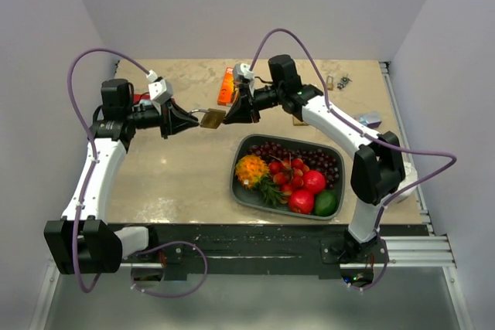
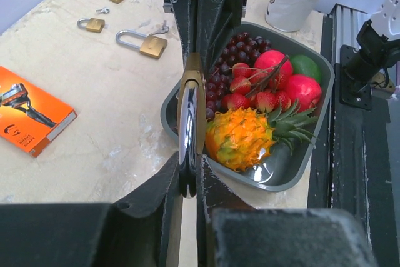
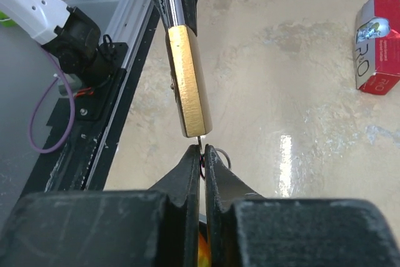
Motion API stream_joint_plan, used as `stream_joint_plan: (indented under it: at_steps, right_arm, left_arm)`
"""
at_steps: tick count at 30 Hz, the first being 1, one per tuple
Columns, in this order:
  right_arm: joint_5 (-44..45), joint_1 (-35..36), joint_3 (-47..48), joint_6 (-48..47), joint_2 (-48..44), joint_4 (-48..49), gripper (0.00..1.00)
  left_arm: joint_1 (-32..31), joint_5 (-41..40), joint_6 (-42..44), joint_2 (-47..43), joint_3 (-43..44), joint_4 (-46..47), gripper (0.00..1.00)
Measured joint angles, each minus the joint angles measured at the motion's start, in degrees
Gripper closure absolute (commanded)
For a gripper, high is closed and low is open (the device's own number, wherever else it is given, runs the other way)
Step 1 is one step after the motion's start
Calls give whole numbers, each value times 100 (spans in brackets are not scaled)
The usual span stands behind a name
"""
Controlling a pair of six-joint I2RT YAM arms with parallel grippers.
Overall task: Lock with the key
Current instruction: Lock the lock, then place the key at the center of the board.
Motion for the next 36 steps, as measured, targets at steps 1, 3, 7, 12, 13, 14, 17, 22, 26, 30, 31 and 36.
stream_joint_plan:
  at_steps: [1, 3, 7, 12, 13, 14, 17, 22, 26, 30, 31, 36]
  right_arm:
    - [-9, -2, 55, -74, 33, -87, 100]
    - [-63, -11, 129, -227, 81, -240, 100]
    - [-109, -68, 175, -479, 103, -487, 100]
    - [-273, -181, 321, -1060, 120, -962, 100]
    - [-326, -212, 376, -1231, 149, -1108, 100]
    - [-391, -243, 431, -1392, 192, -1248, 100]
    - [-540, -326, 570, -1799, 354, -1602, 100]
    - [-306, -800, 586, -2004, 649, -2201, 100]
    - [-68, -1331, 525, -1996, 946, -2426, 100]
    - [66, -1432, 402, -1648, 1001, -2236, 100]
    - [96, -1416, 369, -1491, 997, -2103, 100]
    - [857, -1427, 286, -776, 997, -1541, 100]
  left_arm:
    - [0, 9, -37, 0, 0, 26, 100]
    - [0, 9, -111, 0, 0, 83, 100]
    - [-2, 17, -256, 2, 0, 164, 100]
    - [-24, 122, -387, 94, 0, 356, 100]
    - [-35, 149, -413, 118, 0, 393, 100]
    - [-39, 170, -433, 142, 0, 420, 100]
    - [-44, 170, -518, 219, 0, 481, 100]
    - [111, 144, -688, 236, 0, 737, 100]
    - [210, 140, -1086, 229, -20, 1259, 100]
    - [216, 146, -1425, 160, -127, 1757, 100]
    - [219, 149, -1456, 151, -133, 1805, 100]
    - [223, 92, -1519, 138, -155, 1915, 100]
